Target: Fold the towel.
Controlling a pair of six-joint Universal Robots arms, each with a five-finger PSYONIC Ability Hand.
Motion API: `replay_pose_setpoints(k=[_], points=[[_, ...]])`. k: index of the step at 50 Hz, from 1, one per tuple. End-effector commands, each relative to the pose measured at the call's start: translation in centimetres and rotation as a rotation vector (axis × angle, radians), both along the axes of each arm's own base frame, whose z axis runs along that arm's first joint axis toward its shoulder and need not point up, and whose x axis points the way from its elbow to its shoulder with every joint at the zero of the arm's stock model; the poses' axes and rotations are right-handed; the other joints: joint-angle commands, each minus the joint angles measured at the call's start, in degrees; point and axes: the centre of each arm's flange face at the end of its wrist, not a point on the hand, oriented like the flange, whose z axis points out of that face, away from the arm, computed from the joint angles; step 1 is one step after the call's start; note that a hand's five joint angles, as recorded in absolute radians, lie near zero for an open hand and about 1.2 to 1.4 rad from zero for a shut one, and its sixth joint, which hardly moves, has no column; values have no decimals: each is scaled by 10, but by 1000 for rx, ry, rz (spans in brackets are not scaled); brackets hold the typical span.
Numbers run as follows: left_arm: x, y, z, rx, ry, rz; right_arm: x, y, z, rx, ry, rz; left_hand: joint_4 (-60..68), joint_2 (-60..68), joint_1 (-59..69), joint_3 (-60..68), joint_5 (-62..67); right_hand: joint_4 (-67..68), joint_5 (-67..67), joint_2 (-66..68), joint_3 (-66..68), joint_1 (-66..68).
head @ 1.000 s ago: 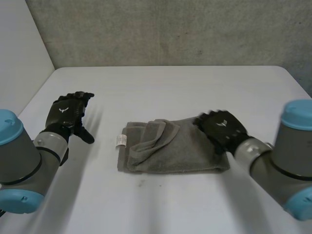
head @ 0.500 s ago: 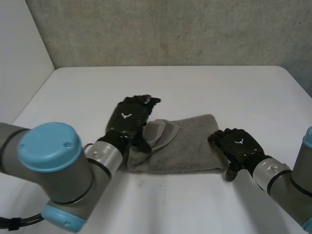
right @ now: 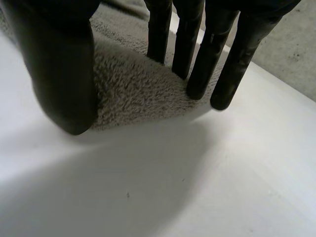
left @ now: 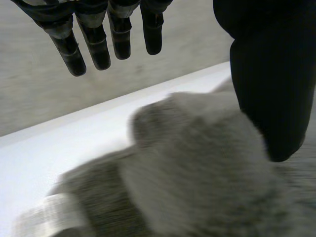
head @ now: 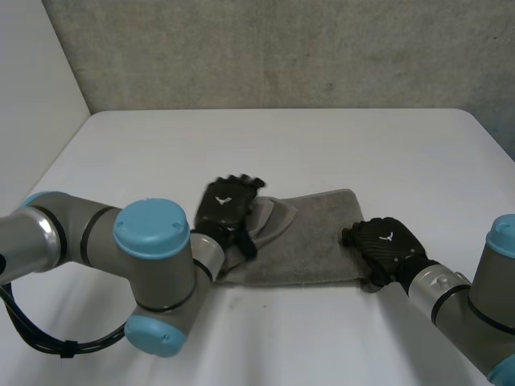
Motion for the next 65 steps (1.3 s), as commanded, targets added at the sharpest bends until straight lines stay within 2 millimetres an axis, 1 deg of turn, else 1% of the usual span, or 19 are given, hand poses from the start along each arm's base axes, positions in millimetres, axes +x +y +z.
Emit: replay_pose_setpoints(k=[1, 12, 20, 23, 28, 30, 31, 33, 34, 41, 46, 49, 50, 52, 53, 55, 59, 61, 65], points=[[30, -27, -1, -24, -34, 253, -1, -5, -8, 2, 15, -21, 29, 28, 29, 28, 28, 147, 144, 144, 146, 140], [50, -20, -10, 11, -85, 334, -3, -9, -2, -42, 31, -71, 17, 16, 17, 17, 16, 407, 404, 404, 406, 400], [42, 7, 11, -12, -56, 278, -1, -10, 13, -94, 28, -68, 0, 0, 0, 0, -1, 407, 404, 404, 406, 400], [46, 13, 27, -33, -33, 276, 3, -13, 31, -166, 38, -46, -6, -7, -7, -7, -8, 407, 404, 404, 406, 400], [54, 21, 52, -72, 7, 282, 39, -1, 57, -293, 74, 91, -15, -15, -15, -15, -16, 407, 404, 404, 406, 400], [63, 22, 65, -93, 27, 301, 76, 15, 74, -373, 81, 221, -16, -17, -17, -17, -18, 407, 404, 404, 406, 400], [63, 22, 65, -94, 28, 301, 77, 15, 74, -374, 81, 222, -16, -17, -17, -17, -18, 407, 404, 404, 406, 400], [77, 18, 69, -97, 29, 340, 113, 34, 75, -391, 96, 358, -20, -21, -20, -20, -21, 407, 404, 404, 406, 400], [77, 18, 69, -97, 29, 341, 113, 34, 75, -391, 97, 358, -20, -21, -20, -20, -21, 407, 404, 404, 406, 400], [106, 12, 75, -100, 29, 411, 185, 76, 48, -326, 148, 643, -27, -27, -27, -27, -28, 407, 404, 404, 406, 400], [119, 4, 71, -85, 24, 424, 208, 81, 24, -278, 173, 695, -27, -27, -27, -27, -28, 407, 404, 404, 406, 400], [121, 2, 70, -80, 23, 416, 214, 80, 24, -265, 159, 693, -27, -27, -27, -27, -28, 407, 404, 404, 406, 400], [121, 2, 70, -80, 23, 416, 214, 80, 24, -265, 159, 693, -27, -27, -27, -27, -28, 407, 404, 404, 406, 400], [120, 0, 72, -88, 31, 406, 212, 75, 32, -232, 130, 636, -25, -26, -25, -25, -26, -69, -72, -72, -70, -76], [119, -2, 75, -96, 38, 400, 208, 69, 42, -207, 99, 567, -26, -27, -27, -27, -28, -205, -208, -208, -206, -212], [117, -4, 78, -104, 45, 392, 203, 65, 56, -178, 59, 486, -25, -26, -25, -25, -26, -293, -296, -296, -294, -300], [110, -8, 84, -122, 64, 353, 184, 59, 81, -107, -32, 340, -21, -22, -22, -22, -23, -293, -296, -296, -294, -300], [101, -8, 91, -141, 84, 306, 160, 50, 96, -45, -105, 234, -18, -19, -18, -19, -20, -293, -296, -296, -294, -300], [92, -9, 94, -151, 98, 270, 136, 38, 105, 6, -165, 161, -15, -15, -15, -15, -16, -293, -296, -296, -294, -300]])
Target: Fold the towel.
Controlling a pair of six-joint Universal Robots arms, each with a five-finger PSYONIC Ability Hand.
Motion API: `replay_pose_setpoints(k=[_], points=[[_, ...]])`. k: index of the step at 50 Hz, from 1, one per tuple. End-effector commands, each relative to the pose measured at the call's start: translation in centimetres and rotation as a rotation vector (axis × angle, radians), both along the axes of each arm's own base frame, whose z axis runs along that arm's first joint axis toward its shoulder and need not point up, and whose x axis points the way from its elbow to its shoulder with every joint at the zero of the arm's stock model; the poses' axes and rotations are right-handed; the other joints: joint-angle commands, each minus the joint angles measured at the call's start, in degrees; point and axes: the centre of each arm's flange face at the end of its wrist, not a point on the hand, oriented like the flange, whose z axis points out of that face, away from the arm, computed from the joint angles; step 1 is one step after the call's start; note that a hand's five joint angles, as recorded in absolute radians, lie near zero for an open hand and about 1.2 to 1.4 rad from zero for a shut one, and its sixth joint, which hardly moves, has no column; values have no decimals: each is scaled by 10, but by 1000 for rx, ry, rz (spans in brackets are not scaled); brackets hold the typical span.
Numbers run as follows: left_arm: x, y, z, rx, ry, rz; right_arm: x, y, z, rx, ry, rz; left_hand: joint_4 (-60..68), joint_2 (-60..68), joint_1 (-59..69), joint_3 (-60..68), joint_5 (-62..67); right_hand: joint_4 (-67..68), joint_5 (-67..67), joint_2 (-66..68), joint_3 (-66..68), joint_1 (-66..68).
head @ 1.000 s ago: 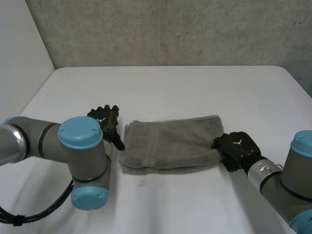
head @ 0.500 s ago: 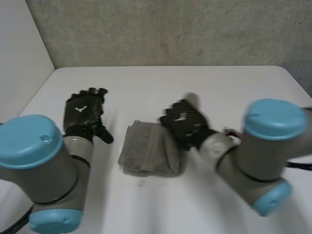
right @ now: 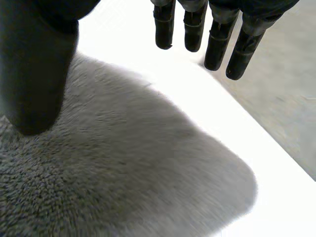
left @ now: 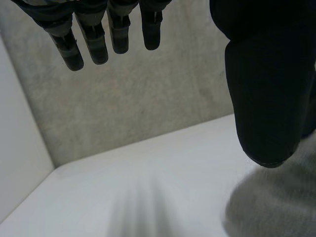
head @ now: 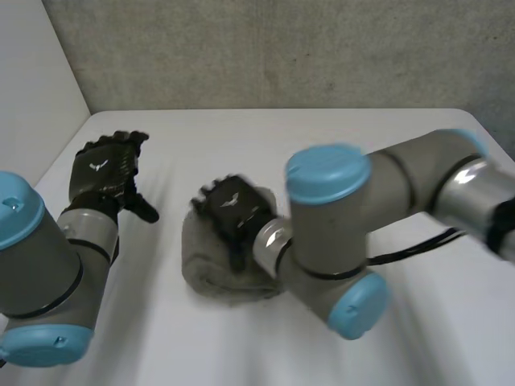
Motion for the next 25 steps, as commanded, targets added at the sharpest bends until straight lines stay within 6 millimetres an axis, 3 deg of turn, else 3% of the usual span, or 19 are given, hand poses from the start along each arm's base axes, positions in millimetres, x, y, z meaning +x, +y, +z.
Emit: replay_pose_setpoints(k=[1, 9, 18, 25], points=[[-24, 0, 12, -41, 26, -99, -55, -22, 28, 168, -149, -203, 21, 22, 19, 22, 18, -47, -32, -48, -41, -35], [-50, 12, 9, -23, 23, -179, -68, -33, 18, 312, -218, -248, 23, 24, 20, 23, 20, -47, -32, -48, -41, -35], [-39, 33, -31, 194, -86, -178, -52, -43, -15, 383, -200, -255, 6, 7, 3, 6, 3, -47, -32, -48, -41, -35], [-34, 41, -56, 271, -134, -183, -33, -37, -28, 377, -177, -222, -1, 0, -3, 0, -4, -47, -32, -48, -41, -35]])
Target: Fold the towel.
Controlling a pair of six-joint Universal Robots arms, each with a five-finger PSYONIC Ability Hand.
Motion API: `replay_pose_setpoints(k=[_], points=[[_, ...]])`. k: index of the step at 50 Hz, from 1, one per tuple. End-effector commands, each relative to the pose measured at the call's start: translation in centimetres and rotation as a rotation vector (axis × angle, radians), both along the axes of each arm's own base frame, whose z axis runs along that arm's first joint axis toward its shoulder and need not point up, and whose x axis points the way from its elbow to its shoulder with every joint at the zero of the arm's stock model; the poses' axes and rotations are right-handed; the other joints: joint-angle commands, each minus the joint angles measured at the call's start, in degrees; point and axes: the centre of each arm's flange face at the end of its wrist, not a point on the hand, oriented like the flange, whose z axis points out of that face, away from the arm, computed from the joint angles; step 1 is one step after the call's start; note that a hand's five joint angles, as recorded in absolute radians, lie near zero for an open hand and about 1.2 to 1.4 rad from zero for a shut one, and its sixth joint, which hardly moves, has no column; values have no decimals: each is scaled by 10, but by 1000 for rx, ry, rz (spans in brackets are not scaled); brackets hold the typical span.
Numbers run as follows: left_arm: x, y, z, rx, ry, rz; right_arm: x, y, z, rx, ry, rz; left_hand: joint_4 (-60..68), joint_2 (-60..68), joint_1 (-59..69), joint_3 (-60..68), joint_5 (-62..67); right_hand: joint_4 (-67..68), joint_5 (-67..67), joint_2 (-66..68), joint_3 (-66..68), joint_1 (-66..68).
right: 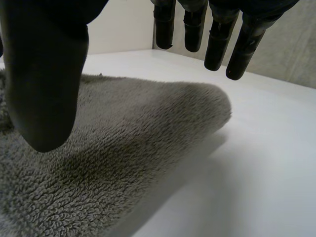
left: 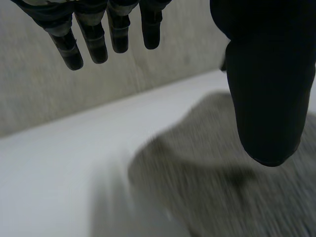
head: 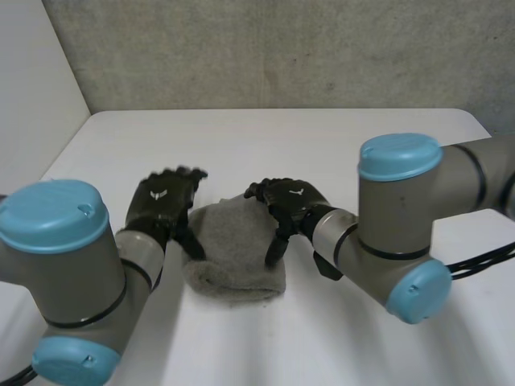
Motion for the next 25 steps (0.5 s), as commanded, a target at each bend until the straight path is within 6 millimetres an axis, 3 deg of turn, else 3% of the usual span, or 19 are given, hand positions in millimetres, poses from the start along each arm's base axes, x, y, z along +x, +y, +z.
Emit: replay_pose_setpoints(k=[1, 4, 9, 16, 23, 25], points=[[7, 8, -31, 93, -69, -1, 21, 5, -19, -7, 33, 29, 4, 5, 2, 4, -1, -47, -32, -48, -41, -33], [6, 7, -37, 106, -78, -3, 22, 3, -25, -11, 57, 15, 4, 5, 2, 4, -1, -47, -32, -48, -41, -33], [6, 7, -56, 144, -103, -5, 13, -6, -45, -106, 245, -49, -1, -1, -3, -1, -6, -47, -32, -48, -41, -33], [3, 3, -62, 139, -104, -10, 6, -7, -52, -145, 328, -55, 0, 1, -1, 1, -4, -47, -32, -48, -41, -33], [-1, -2, -56, 116, -89, -11, 4, -9, -44, -152, 311, -61, 0, 1, -1, 1, -4, -47, -32, -48, -41, -33], [-2, -5, -49, 95, -81, -14, 6, -9, -32, -164, 276, -63, 0, 1, -1, 1, -4, -47, -32, -48, -41, -33]])
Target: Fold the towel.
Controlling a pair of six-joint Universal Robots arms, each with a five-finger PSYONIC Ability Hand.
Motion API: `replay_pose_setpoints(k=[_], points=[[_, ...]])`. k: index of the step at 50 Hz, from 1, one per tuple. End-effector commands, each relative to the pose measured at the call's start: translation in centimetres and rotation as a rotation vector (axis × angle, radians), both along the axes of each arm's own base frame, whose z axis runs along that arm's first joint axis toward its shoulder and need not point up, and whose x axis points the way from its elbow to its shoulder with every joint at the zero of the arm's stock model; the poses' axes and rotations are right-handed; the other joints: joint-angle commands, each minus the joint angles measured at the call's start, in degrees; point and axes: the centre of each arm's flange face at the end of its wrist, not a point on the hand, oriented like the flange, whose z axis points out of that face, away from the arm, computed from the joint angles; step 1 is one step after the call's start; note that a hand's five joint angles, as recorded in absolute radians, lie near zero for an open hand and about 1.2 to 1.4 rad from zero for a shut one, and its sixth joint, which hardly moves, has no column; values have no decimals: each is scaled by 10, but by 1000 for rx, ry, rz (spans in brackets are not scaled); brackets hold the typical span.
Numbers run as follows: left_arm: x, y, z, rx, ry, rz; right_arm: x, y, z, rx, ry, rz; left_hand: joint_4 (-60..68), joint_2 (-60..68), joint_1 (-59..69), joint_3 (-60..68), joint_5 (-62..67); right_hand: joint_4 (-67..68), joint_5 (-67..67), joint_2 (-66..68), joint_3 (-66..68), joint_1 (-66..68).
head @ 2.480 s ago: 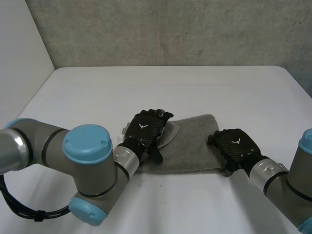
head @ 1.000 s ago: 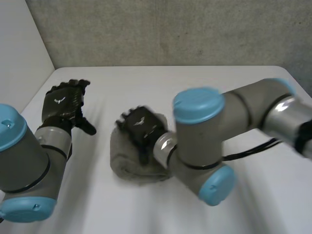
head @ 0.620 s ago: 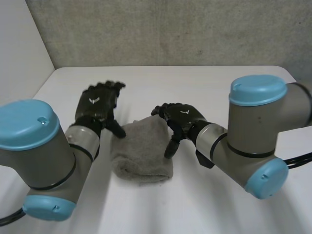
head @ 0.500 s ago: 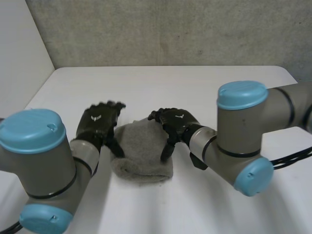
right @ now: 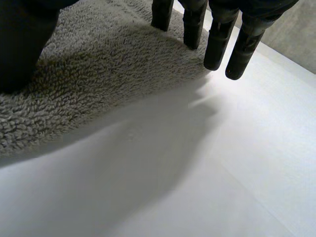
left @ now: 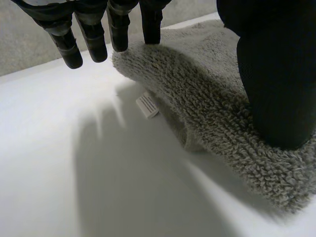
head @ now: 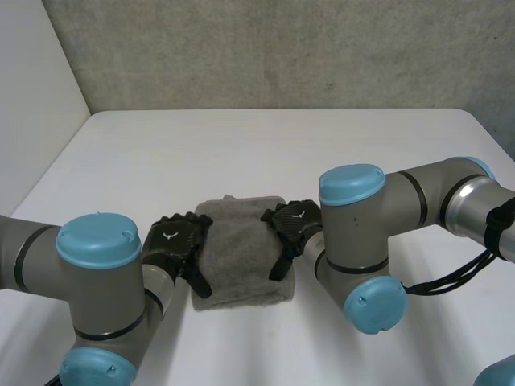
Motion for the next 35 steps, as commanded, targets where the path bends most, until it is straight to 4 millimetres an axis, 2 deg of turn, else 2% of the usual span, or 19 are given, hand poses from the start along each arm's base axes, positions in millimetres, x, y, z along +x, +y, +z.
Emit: replay_pose_setpoints(k=[1, 3, 6, 9, 10, 11, 12, 14, 15, 17, 18, 20, 21, 23, 24, 28, 35], points=[[-4, -6, 12, -36, 18, -4, 1, -1, 18, -16, -54, 3, 8, 9, 5, 8, 1, -47, -32, -42, -41, -13], [-7, -9, 24, -73, 32, -10, 3, 0, 38, -31, -111, 6, 8, 9, 5, 8, 1, -47, -32, -42, -41, -13], [-9, -12, 35, -105, 45, -12, 3, 0, 50, -44, -139, 11, 8, 9, 5, 8, 1, -47, -32, -42, -41, -13], [-12, -21, 78, -216, 112, -4, -7, -5, 98, -123, -218, -13, 7, 7, 3, 6, -1, -47, -32, -42, -41, -13], [-12, -21, 79, -217, 113, -4, -7, -5, 98, -123, -218, -13, 7, 7, 3, 6, -1, -47, -32, -42, -41, -13], [-11, -23, 96, -252, 134, 3, -14, -8, 116, -161, -241, -28, 7, 7, 3, 6, -1, -47, -32, -42, -41, -13], [-11, -23, 96, -252, 134, 3, -14, -8, 117, -161, -241, -28, 7, 7, 3, 6, -1, -47, -32, -42, -41, -13], [-7, -22, 128, -309, 168, 9, -33, -15, 152, -242, -275, -79, 5, 5, 2, 4, -2, -47, -32, -42, -41, -13], [-7, -22, 129, -309, 168, 9, -33, -15, 152, -242, -275, -80, 5, 5, 2, 4, -3, -47, -32, -42, -41, -13], [4, -24, 157, -343, 185, 42, -55, -20, 178, -299, -299, -139, 3, 4, 0, 3, -4, -47, -32, -42, -41, -13], [4, -24, 157, -343, 185, 42, -56, -20, 178, -300, -299, -139, 3, 4, 0, 3, -4, -47, -32, -42, -41, -13], [21, -22, 184, -368, 191, 81, -80, -22, 199, -350, -310, -203, 3, 4, 0, 3, -4, -47, -32, -42, -41, -13], [21, -22, 184, -368, 191, 82, -80, -22, 199, -350, -310, -203, 3, 4, 0, 3, -4, -47, -32, -42, -41, -13], [35, -19, 198, -367, 192, 116, -102, -26, 207, -373, -303, -260, 3, 4, 0, 3, -4, -47, -32, -42, -41, -13], [35, -19, 198, -367, 192, 117, -102, -26, 207, -373, -303, -260, 3, 4, 0, 3, -4, -47, -32, -42, -41, -13], [41, -15, 198, -342, 184, 124, -123, -25, 207, -372, -295, -307, -2, -1, -5, -2, -9, -47, -32, -42, -41, -13], [43, -13, 190, -314, 182, 122, -132, -22, 198, -356, -281, -325, 0, 0, -4, -1, -8, -47, -32, -42, -41, -13]])
